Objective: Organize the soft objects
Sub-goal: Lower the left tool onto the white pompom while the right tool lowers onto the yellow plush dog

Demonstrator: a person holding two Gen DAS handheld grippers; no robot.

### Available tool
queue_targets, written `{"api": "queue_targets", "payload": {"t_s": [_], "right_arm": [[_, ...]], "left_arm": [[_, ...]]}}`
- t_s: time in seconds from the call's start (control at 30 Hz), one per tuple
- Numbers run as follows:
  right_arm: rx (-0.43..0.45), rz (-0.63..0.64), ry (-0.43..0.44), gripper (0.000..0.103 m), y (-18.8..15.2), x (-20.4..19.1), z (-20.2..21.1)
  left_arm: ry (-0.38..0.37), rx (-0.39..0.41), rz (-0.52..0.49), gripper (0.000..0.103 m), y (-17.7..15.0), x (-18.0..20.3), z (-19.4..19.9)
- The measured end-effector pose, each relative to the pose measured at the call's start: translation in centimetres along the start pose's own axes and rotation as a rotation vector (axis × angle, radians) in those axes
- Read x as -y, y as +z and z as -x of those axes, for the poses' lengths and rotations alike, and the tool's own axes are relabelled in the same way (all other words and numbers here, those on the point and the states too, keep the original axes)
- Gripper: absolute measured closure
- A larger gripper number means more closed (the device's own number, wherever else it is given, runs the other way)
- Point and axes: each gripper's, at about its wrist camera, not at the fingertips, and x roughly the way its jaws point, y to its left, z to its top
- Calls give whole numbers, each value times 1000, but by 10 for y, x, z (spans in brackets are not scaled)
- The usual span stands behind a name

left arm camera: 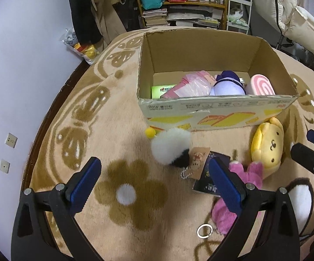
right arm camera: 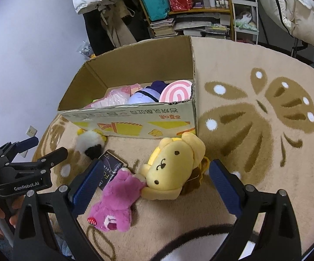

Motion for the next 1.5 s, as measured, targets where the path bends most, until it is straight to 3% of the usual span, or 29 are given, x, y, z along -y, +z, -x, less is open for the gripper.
{"api": "queue_targets", "payload": {"t_s": [0.27, 0.57, 0.9, 1.5], "right_arm": [[-22, -16, -5, 1, 5, 5, -18], [-50, -28, -8, 1, 7, 10, -35], [-97, -42, -8, 1, 5, 18, -52], [-146, -57, -36, 2, -3, 23, -72]], "left_arm": [[-11, -30, -5, 5, 7, 3, -25], [25, -61, -10, 5, 9, 0, -45], [-67, -84, 18, 5, 11, -1, -64], [-66, -87, 11, 5, 12, 8, -87]]}}
